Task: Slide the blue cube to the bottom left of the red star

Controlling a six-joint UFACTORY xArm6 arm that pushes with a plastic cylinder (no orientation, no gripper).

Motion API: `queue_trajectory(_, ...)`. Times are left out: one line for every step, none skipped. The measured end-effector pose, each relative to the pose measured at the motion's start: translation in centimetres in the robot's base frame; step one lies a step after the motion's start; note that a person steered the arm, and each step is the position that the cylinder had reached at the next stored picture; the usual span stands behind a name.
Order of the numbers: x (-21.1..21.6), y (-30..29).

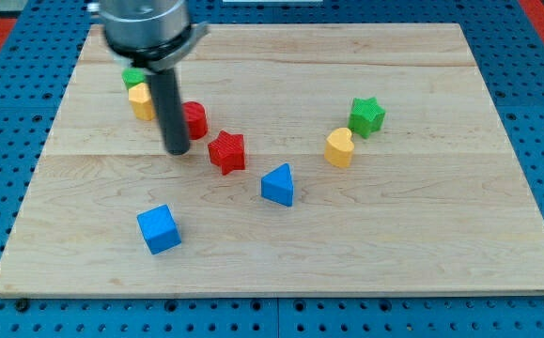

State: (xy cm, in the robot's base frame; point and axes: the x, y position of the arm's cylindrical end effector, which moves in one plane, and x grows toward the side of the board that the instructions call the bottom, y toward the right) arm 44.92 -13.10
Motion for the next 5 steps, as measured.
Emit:
queue_trajectory(3.9, -3.7)
queue_trajectory(8.1, -9.7)
queue_trajectory(13.6, -5.3)
queue_trajectory(13.1, 0.6)
queue_trajectory(8.7, 3.6)
